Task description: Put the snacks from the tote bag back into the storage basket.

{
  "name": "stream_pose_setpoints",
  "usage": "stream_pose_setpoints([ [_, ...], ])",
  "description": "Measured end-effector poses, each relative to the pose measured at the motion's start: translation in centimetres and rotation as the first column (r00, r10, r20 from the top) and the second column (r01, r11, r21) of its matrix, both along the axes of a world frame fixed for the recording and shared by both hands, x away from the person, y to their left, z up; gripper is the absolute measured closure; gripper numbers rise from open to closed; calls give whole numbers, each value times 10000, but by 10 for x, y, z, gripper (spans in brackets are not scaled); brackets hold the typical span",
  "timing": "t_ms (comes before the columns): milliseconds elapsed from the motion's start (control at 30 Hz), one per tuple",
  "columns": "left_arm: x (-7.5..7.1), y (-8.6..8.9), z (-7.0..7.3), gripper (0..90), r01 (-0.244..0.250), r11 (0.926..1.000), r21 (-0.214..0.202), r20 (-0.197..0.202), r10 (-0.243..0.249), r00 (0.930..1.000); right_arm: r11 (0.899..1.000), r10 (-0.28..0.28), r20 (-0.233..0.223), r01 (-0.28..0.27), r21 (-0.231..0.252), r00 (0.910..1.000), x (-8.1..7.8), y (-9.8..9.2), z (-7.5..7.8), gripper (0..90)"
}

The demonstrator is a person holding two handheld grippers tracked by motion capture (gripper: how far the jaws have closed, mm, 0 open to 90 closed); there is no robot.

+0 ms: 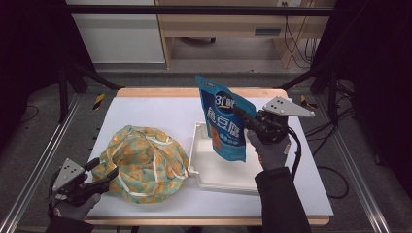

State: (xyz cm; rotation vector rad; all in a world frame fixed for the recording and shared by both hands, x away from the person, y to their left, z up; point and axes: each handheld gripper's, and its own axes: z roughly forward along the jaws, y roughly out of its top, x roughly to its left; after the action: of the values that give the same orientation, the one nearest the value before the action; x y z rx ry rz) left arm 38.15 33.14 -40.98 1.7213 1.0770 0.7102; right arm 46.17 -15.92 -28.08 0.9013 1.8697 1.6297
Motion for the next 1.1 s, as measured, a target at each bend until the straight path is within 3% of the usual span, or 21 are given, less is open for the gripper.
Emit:
stream_pose_setpoints([
  [633,3,-3,3,209,79,9998,186,25,-80,10000,10000,11,-549,-12,-24,9985,12,14,-46,900],
  [1100,3,-4,2,217,132,9997,207,-48,-131,9999,9999,123,-505,-120,62,9986,8,18,-67,900],
])
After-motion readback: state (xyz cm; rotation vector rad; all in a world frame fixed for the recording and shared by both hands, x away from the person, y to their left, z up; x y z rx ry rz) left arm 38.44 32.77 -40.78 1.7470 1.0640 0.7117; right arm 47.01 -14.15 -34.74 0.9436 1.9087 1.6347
